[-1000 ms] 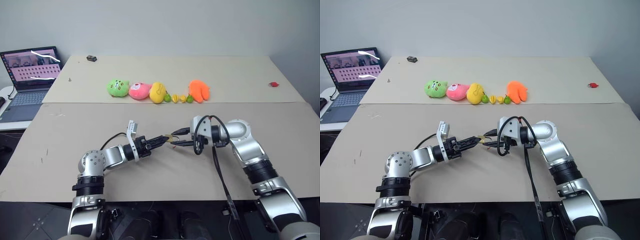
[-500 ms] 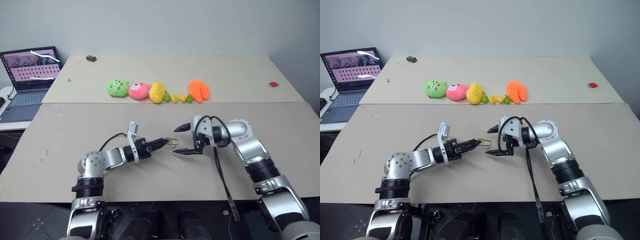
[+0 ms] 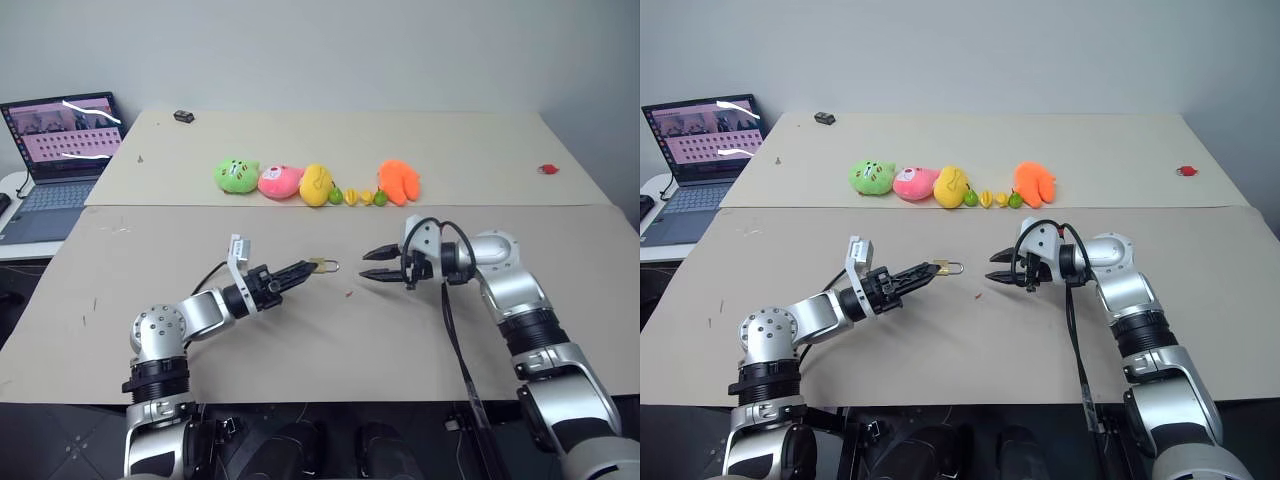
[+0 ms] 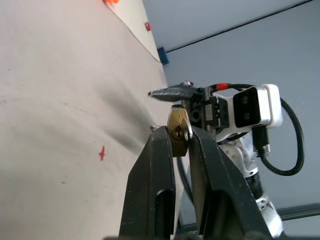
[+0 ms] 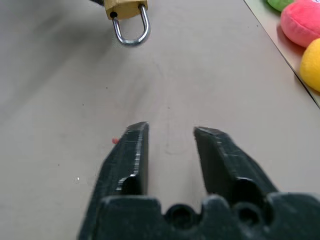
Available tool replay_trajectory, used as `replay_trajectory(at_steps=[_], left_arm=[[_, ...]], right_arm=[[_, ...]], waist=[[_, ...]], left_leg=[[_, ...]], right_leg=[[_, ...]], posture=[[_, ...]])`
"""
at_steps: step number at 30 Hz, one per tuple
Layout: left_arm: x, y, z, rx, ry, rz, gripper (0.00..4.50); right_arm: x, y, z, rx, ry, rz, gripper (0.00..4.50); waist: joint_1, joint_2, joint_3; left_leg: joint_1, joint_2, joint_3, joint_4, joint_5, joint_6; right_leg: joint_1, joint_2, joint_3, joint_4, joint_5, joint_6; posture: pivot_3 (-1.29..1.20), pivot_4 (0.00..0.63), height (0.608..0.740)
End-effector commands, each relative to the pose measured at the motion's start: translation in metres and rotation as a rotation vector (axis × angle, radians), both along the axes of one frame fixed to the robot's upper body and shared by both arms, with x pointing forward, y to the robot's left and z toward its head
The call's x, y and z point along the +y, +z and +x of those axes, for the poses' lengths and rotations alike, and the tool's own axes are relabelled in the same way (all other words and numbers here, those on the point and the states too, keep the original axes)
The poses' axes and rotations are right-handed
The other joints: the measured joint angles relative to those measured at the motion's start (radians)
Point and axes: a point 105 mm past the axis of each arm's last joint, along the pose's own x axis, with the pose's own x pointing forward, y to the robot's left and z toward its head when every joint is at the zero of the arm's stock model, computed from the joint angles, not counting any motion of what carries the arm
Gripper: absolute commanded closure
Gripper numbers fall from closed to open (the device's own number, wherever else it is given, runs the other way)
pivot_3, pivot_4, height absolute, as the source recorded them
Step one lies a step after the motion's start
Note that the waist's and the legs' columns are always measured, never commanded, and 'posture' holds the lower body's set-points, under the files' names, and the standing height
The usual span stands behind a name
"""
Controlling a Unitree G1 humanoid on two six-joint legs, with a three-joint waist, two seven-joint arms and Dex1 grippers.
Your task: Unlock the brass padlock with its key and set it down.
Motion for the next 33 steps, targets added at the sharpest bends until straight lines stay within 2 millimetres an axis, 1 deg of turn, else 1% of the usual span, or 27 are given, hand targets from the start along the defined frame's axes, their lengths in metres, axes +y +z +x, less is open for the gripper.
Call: replay_trajectory(at_steps=[1, 2, 6, 8, 13, 17, 21, 28, 31, 33], left_arm=[[-0.006, 0.012, -0.005, -0.035, -0.031, -0.030, 4.50], [-0.007, 0.012, -0.006, -0.033, -0.036, -0.027, 4.50], [-0.011, 0.010, -0.006, -0.022, -0.048, -0.026, 4.50], [-0.011, 0.010, -0.006, -0.020, -0.048, -0.027, 4.50], [-0.014, 0.007, -0.007, -0.010, -0.056, -0.030, 4.50], [-0.013, 0.004, -0.006, 0.001, -0.051, -0.026, 4.50], [-0.011, 0.002, -0.005, 0.011, -0.037, -0.027, 4.50], [-0.008, 0.000, -0.006, 0.014, -0.030, -0.019, 4.50], [-0.007, 0.001, -0.004, 0.014, -0.022, -0.017, 4.50], [-0.006, 0.001, -0.003, 0.014, -0.019, -0.017, 4.50]], right_arm=[[0.005, 0.010, -0.006, -0.045, 0.054, 0.011, 4.25], [0.006, 0.010, -0.007, -0.043, 0.061, 0.010, 4.42], [0.008, 0.007, -0.009, -0.036, 0.077, 0.000, 4.42], [0.009, 0.005, -0.004, -0.044, 0.050, -0.005, 4.42], [0.016, 0.004, -0.001, -0.061, 0.050, -0.007, 4.42], [0.023, 0.013, 0.003, -0.096, 0.055, 0.021, 4.42], [0.025, 0.023, 0.005, -0.113, 0.059, 0.041, 4.42], [0.020, 0.032, 0.001, -0.089, 0.087, 0.042, 4.42], [0.018, 0.032, -0.009, -0.030, 0.123, 0.046, 4.42], [0.021, 0.039, -0.013, -0.014, 0.131, 0.078, 4.42]], waist=[[-0.001, 0.000, 0.000], [-0.001, 0.000, 0.000], [-0.002, 0.000, 0.000], [-0.002, 0.000, 0.000], [-0.002, 0.000, 0.000], [-0.001, 0.000, 0.000], [-0.002, 0.000, 0.000], [-0.002, 0.000, 0.000], [-0.002, 0.000, 0.000], [-0.002, 0.000, 0.000]], left_leg=[[0.000, 0.000, 0.000, 0.000, 0.000, 0.000], [0.000, 0.000, 0.000, 0.000, 0.000, 0.000], [0.000, 0.000, 0.000, 0.000, 0.000, 0.000], [0.000, 0.000, 0.000, 0.000, 0.000, 0.000], [0.000, 0.000, 0.000, 0.000, 0.000, 0.000], [0.000, 0.000, 0.000, 0.000, 0.000, 0.000], [0.000, 0.000, 0.000, 0.000, 0.000, 0.000], [0.000, 0.000, 0.000, 0.000, 0.000, 0.000], [0.000, 0.000, 0.000, 0.000, 0.000, 0.000], [0.000, 0.000, 0.000, 0.000, 0.000, 0.000]], right_leg=[[0.000, 0.000, 0.000, 0.000, 0.000, 0.000], [0.000, 0.000, 0.000, 0.000, 0.000, 0.000], [0.000, 0.000, 0.000, 0.001, 0.000, 0.000], [0.000, 0.000, 0.000, 0.001, 0.000, 0.000], [0.000, 0.000, 0.000, 0.001, 0.000, 0.000], [0.000, 0.000, 0.000, 0.001, 0.000, 0.000], [0.000, 0.000, 0.000, 0.001, 0.000, 0.000], [0.000, 0.000, 0.000, 0.000, 0.000, 0.000], [0.000, 0.000, 0.000, 0.001, 0.000, 0.000], [0.000, 0.000, 0.000, 0.001, 0.000, 0.000]], posture=[[0.00, 0.150, 0.740], [0.00, 0.150, 0.740], [0.00, 0.150, 0.740], [0.00, 0.150, 0.740], [0.00, 0.150, 0.740], [0.00, 0.150, 0.740], [0.00, 0.150, 0.740], [0.00, 0.150, 0.740], [0.00, 0.150, 0.740], [0.00, 0.150, 0.740]])
